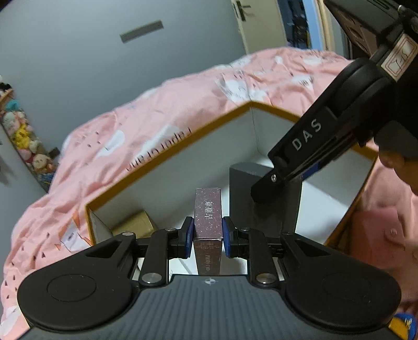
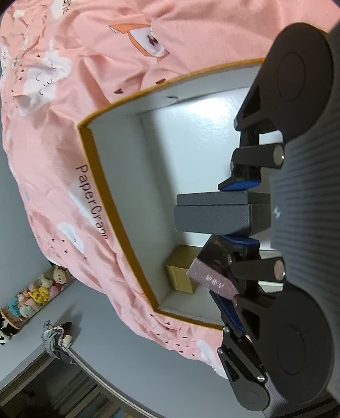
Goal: Organize objects
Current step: 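Carry both boxes over the orange box while the left lowers the maroon box inside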
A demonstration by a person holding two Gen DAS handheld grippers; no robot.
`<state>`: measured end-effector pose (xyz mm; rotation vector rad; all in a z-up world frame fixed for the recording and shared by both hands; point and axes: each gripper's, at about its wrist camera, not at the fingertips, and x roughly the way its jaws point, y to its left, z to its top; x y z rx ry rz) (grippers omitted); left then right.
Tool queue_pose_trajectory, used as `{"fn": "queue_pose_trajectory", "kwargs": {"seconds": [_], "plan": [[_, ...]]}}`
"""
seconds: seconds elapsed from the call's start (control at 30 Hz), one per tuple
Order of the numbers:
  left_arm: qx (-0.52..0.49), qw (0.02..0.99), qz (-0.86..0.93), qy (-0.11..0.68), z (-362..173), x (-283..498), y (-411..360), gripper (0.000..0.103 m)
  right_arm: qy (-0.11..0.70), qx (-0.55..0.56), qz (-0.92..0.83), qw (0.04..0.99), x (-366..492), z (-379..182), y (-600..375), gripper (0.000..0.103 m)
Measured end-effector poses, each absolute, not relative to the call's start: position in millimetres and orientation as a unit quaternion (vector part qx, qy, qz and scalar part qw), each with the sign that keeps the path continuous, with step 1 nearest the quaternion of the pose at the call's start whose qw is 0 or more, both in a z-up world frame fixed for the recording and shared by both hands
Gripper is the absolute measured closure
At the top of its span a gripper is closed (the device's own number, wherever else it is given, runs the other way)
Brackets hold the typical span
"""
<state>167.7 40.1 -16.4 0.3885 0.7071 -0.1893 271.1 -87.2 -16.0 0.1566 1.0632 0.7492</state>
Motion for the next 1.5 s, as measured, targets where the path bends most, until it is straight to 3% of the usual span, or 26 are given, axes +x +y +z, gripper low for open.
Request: {"fn": "queue_pose_trajectory", "kwargs": {"seconds": [0.6, 0.8, 1.17, 1.5], "plan": [[0.211, 0.856, -0.213, 0.421, -21.5, 191.4, 52.7, 0.078, 0.514, 0.071, 0.334, 0.787, 282.6, -29.0, -89.0, 0.066], [0.128, 0.827, -0.277, 0.472, -8.6, 214.3, 71.1, 0.078, 0.514, 0.061, 0.346, 0.783, 281.5, -26.4, -90.2, 0.066], [-0.048, 0.750, -0.321, 0.577, -37.9, 270.6, 112.7, 0.078, 0.505, 0.041, 0.350, 0.788, 281.1, -28.8, -85.8, 0.067], [0.055, 0.767, -0.256, 0.586, -44.4, 268.7, 104.2, 0.067, 0.516, 0.031, 0.358, 0.778, 280.3, -37.7, -77.8, 0.067]]}}
